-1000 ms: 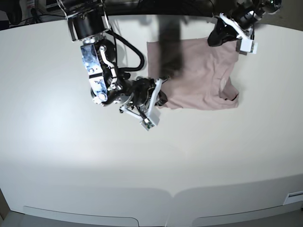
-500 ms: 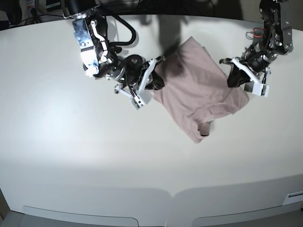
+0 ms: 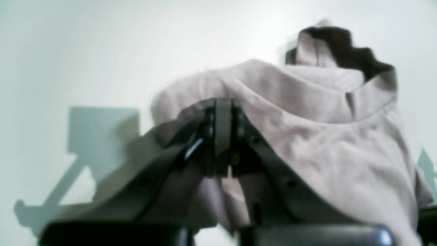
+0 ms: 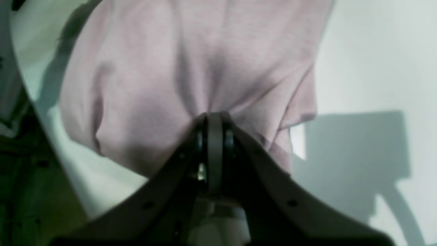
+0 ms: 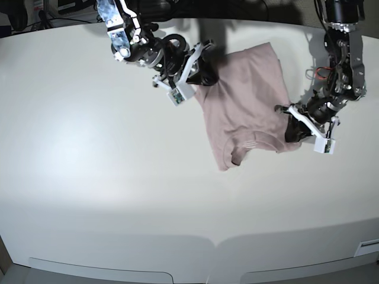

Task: Fold the T-shirt properly

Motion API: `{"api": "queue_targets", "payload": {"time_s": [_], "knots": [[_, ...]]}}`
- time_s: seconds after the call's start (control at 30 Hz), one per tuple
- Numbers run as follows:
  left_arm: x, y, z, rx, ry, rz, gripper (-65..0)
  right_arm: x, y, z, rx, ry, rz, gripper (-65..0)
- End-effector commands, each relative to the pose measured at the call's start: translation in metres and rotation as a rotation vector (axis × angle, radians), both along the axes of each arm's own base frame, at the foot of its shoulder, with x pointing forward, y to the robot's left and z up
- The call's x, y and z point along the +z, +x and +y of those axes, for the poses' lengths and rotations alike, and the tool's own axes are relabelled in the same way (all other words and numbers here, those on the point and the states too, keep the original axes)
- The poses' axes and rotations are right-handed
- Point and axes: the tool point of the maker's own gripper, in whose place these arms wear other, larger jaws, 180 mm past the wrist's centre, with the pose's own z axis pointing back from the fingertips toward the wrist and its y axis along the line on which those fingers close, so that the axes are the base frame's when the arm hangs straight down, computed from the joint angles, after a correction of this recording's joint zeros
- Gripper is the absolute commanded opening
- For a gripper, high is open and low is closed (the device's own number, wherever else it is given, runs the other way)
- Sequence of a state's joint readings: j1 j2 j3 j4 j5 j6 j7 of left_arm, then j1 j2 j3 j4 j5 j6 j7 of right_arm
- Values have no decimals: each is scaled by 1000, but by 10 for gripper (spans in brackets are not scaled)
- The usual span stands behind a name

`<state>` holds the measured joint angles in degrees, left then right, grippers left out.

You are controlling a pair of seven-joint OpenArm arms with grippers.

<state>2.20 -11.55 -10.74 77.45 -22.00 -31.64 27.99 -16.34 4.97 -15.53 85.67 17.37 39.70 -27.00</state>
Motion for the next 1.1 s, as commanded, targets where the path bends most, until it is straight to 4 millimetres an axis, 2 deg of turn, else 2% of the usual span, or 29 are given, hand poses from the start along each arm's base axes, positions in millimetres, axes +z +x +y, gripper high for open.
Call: {"api": "queue_targets", "payload": {"time_s": [0.0, 0.1, 0.2, 0.4, 0.6, 0.7, 0.87, 0.97, 1.07], "knots": [[7, 8, -6, -13, -7, -38, -650, -6, -10, 3, 53, -51, 11, -650], [-14, 4, -11, -33, 24, -18, -650, -9, -19, 18, 113, -87, -10, -650], [-23, 6, -11, -24, 19, -21, -650, -7, -28, 29, 145, -79, -15, -650], [-16, 26, -7, -26, 33, -30, -650, -6, -33, 36, 166, -68, -17, -650], [-9, 38, -7, -49, 59, -4, -650, -11, -34, 31, 186, -118, -31, -650], [11, 45, 0, -42, 45, -56, -650, -6, -28, 31, 169, -111, -54, -650], [59, 50, 20, -41, 20, -172, -650, 20, 3, 18, 92, -118, -155, -650], [78, 43, 33, -49, 11, -208, -650, 40, 19, 7, 40, -119, -219, -650], [85, 29, 45, -45, -2, -212, -650, 59, 28, -9, -20, -124, -269, -650]]}}
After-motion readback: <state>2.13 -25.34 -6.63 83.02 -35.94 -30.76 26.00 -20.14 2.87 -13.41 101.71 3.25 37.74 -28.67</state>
